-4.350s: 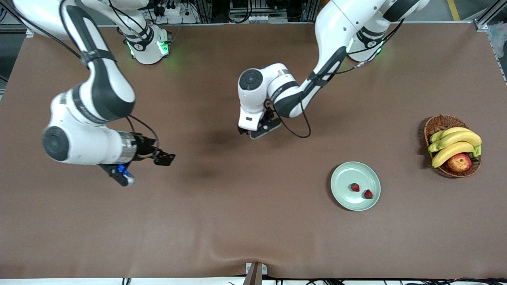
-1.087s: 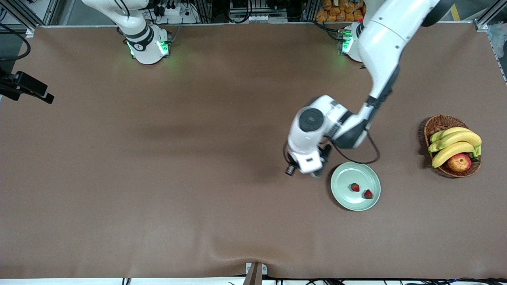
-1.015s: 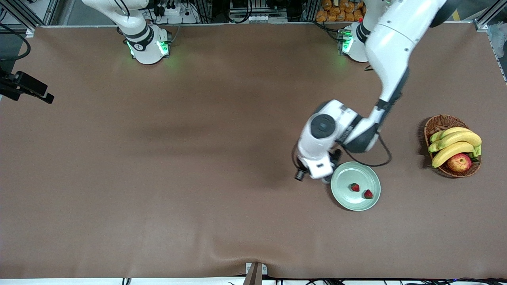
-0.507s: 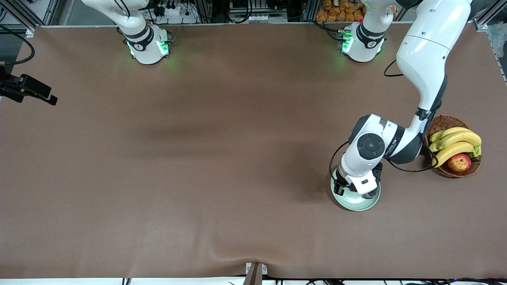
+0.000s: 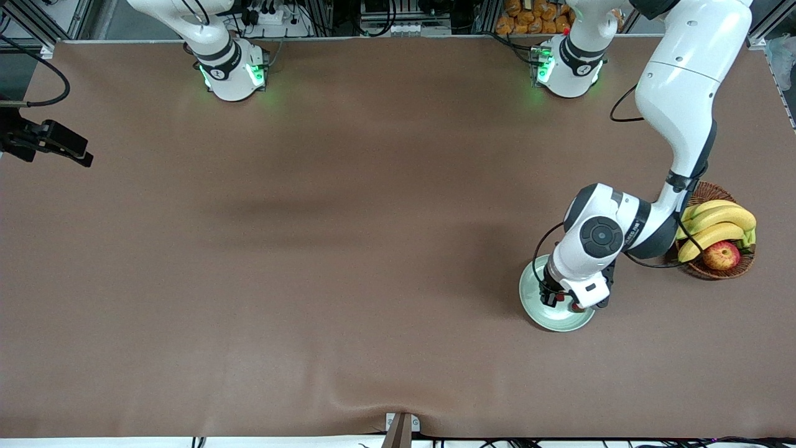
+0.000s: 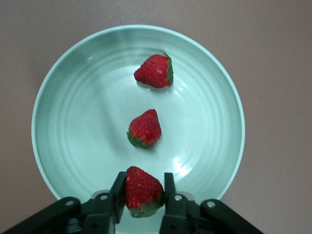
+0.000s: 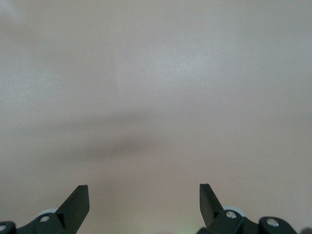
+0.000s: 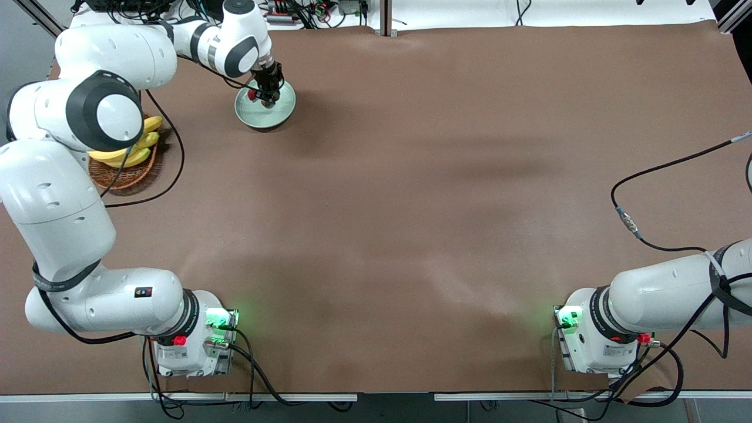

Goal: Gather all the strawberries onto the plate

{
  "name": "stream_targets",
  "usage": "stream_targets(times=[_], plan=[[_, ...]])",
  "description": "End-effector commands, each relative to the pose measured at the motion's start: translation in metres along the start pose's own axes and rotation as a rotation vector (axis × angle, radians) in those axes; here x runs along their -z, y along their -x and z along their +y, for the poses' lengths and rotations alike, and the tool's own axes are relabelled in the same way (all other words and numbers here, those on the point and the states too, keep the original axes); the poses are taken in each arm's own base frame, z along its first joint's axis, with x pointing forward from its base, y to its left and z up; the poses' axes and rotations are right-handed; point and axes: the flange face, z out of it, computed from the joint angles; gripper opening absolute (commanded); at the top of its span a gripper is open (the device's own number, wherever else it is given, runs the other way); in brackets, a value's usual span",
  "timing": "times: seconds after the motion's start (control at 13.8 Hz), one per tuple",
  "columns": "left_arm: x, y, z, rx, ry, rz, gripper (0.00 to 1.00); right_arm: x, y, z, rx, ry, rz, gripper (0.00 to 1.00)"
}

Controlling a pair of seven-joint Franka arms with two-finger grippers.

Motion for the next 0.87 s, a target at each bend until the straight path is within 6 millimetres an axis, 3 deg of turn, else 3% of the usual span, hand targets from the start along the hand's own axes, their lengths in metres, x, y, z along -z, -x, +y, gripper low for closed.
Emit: stream_targets(times=[0.0,0.14,0.22,0.58,0.8], plan=[[0.007,0.005,0.000,-0.024,0.002,0.014,1.00,0.000,0.002,0.001,0.004,0.011,-0.001,1.00],[0.017,0.007,0.001,-0.054,0.002,0.019,1.00,0.000,0.002,0.002,0.000,0.005,0.000,1.00],[0.032,0.005,0.001,-0.098,0.005,0.033,1.00,0.000,0.002,0.003,-0.002,0.005,-0.002,1.00],[0.126,-0.021,-0.001,-0.300,0.037,0.107,1.00,-0.001,0.002,0.003,-0.001,0.004,-0.008,1.00],[0.183,-0.019,-0.008,-0.388,0.056,0.122,1.00,-0.001,0.002,0.003,-0.001,0.004,-0.008,1.00]])
